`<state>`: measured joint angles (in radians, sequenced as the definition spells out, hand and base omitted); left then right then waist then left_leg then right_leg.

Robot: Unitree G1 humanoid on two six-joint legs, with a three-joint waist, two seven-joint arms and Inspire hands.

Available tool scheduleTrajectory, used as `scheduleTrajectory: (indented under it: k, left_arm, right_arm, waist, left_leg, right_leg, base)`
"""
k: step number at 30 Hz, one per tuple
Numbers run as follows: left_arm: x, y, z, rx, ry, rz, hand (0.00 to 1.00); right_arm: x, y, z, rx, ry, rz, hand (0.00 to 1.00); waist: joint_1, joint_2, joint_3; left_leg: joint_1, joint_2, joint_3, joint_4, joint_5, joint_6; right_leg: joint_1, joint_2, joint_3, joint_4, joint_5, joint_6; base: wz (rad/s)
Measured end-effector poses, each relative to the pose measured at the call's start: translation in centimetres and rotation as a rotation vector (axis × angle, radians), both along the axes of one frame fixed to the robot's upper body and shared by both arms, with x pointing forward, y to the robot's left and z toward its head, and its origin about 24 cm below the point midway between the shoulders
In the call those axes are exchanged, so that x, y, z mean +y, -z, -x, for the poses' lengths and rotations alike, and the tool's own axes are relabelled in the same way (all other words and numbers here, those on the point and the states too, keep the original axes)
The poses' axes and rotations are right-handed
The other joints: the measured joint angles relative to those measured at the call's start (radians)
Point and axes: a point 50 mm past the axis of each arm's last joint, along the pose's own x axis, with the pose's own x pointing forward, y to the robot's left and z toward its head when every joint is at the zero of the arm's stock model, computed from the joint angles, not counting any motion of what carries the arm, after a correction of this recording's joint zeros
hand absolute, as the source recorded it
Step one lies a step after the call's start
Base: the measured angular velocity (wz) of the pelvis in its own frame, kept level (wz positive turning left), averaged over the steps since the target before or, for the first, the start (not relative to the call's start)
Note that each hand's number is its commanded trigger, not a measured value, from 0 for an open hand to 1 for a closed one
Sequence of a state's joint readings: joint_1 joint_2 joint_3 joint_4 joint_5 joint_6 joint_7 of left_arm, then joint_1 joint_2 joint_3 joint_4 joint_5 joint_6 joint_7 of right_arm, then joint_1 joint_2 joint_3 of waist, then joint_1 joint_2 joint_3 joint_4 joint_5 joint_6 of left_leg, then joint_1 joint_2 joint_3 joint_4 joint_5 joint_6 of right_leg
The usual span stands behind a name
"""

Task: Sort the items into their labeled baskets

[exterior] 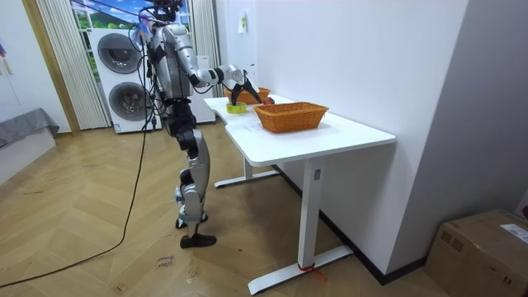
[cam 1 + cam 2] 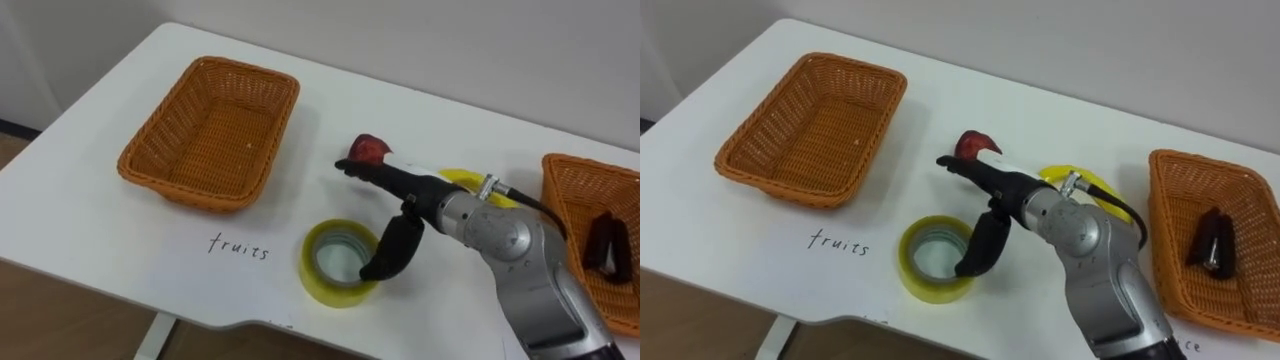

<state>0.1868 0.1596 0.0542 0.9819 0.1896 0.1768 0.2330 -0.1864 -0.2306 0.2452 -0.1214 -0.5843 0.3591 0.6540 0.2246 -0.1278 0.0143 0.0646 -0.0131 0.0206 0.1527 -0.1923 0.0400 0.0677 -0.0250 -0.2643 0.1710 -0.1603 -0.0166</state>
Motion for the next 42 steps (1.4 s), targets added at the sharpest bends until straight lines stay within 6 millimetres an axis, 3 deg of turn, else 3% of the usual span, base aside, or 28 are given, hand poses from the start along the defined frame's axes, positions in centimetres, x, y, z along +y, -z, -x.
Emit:
scheduleTrajectory:
  k: [20, 31, 42]
  left_arm:
    - [-0.4, 0.2, 0.4, 0.026, -0.008, 0.015, 0.00]
    - [-0.2, 0.2, 1.2, 0.050, -0.004, 0.005, 0.00]
    - [-0.1, 0.2, 2.1, 0.067, -0.021, 0.001, 0.00]
  right_arm:
    - [0.0, 0.3, 0.0, -0.042, 0.054, -0.033, 0.00]
    - [0.2, -0.3, -0.1, -0.099, 0.075, -0.040, 0.00]
    - [0.4, -0.4, -0.1, -0.100, 0.074, -0.048, 0.00]
  waist:
    - [0.006, 0.000, -0.0021]
    - [0.003, 0.011, -0.0111]
    - [0.002, 0.005, -0.0155]
  left_leg:
    - [0.000, 0.000, 0.000, 0.001, 0.000, 0.000]
    - [0.000, 0.000, 0.000, 0.000, 0.000, 0.000]
    - [0.000, 0.000, -0.001, 0.001, 0.000, 0.000]
  right_leg:
    - [0.000, 0.001, 0.004, 0.001, 0.000, 0.000]
    - [0.000, 0.001, 0.004, 0.001, 0.000, 0.000]
    - [0.001, 0.000, 0.004, 0.001, 0.000, 0.000]
  base:
    - [0.00]
    - [0.00]
    - [0.00]
